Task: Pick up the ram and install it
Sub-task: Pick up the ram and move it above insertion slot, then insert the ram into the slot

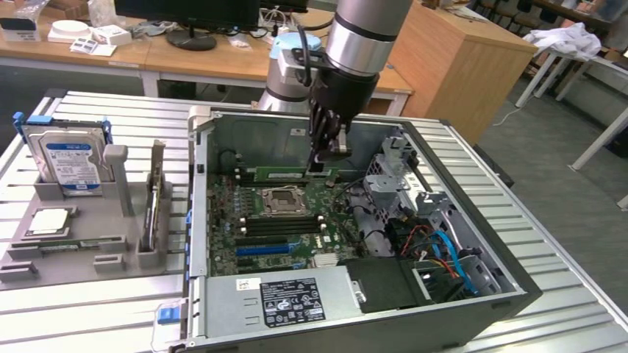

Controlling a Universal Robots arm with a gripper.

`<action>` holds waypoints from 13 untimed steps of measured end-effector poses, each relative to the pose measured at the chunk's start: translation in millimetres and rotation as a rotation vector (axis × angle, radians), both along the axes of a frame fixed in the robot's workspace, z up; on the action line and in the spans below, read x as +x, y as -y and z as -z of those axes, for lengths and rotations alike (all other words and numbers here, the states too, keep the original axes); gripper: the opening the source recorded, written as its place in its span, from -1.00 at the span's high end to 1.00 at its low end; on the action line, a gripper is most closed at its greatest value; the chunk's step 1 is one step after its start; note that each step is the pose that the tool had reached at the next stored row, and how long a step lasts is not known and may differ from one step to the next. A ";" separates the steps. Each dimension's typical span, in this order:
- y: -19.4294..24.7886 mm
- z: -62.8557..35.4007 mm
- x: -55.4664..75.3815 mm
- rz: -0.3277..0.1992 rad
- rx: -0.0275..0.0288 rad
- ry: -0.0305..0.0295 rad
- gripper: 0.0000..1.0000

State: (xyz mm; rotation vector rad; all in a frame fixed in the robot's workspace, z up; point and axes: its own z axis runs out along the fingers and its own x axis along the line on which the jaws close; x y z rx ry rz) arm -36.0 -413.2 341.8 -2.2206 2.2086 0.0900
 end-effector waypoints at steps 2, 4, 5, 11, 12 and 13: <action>0.0 3.6 0.0 0.000 0.0001 0.0000 0.77; 0.0 6.3 0.0 0.000 -0.0001 0.0000 0.77; 0.0 6.4 0.0 0.000 -0.0002 -0.0001 0.77; 0.4 6.5 -0.1 0.000 0.0001 0.0001 0.77; 1.0 6.5 0.0 0.000 0.0001 0.0001 0.77; 1.8 6.5 0.0 0.000 0.0000 0.0000 0.77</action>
